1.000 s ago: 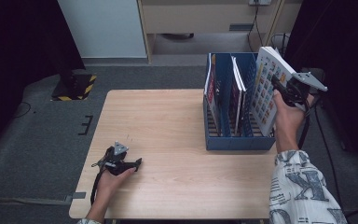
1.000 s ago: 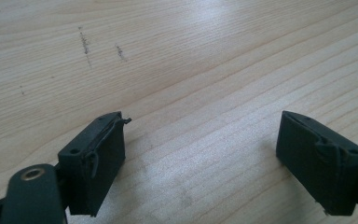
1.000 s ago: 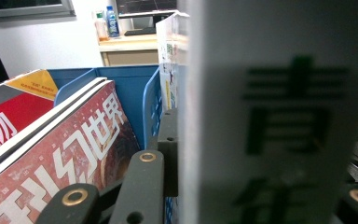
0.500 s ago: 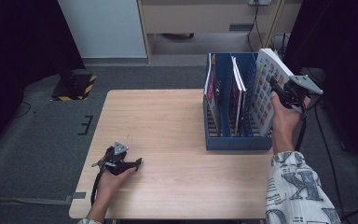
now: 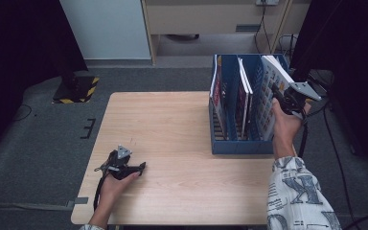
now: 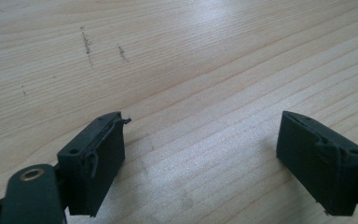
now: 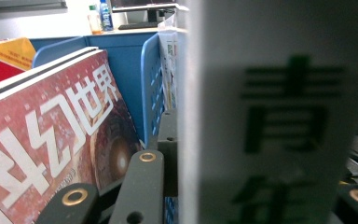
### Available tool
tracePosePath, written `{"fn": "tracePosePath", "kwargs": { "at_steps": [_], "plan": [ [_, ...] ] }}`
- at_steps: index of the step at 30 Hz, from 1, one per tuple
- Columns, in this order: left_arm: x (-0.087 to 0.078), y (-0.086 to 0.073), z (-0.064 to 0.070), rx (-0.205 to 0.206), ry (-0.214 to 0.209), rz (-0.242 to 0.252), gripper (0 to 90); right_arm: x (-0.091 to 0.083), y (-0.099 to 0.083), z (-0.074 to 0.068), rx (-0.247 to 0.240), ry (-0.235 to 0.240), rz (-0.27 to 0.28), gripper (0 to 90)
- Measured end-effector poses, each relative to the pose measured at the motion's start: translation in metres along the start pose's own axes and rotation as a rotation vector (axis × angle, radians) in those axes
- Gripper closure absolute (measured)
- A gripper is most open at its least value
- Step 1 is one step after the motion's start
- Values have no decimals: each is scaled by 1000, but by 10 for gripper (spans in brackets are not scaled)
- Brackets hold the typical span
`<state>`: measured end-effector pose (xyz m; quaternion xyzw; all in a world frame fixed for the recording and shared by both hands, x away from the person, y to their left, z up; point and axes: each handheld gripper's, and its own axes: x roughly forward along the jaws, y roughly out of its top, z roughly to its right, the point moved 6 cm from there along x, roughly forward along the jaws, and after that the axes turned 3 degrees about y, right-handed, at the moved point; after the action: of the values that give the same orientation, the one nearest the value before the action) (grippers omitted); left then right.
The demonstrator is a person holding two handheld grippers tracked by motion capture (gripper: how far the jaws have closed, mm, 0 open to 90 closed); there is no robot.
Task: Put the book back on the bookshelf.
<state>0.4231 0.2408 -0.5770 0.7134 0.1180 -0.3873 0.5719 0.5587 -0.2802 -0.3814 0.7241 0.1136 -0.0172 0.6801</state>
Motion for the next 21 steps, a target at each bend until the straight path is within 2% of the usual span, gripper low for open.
{"fn": "tracePosePath", "kwargs": {
  "at_steps": [10, 21],
  "plan": [
    [0, 0, 0, -1, 1, 0, 143, 6, -17, -1, 3, -12, -17, 738],
    [0, 0, 0, -1, 1, 0, 143, -4, -24, 3, 16, 22, -14, 735]
  ]
}}
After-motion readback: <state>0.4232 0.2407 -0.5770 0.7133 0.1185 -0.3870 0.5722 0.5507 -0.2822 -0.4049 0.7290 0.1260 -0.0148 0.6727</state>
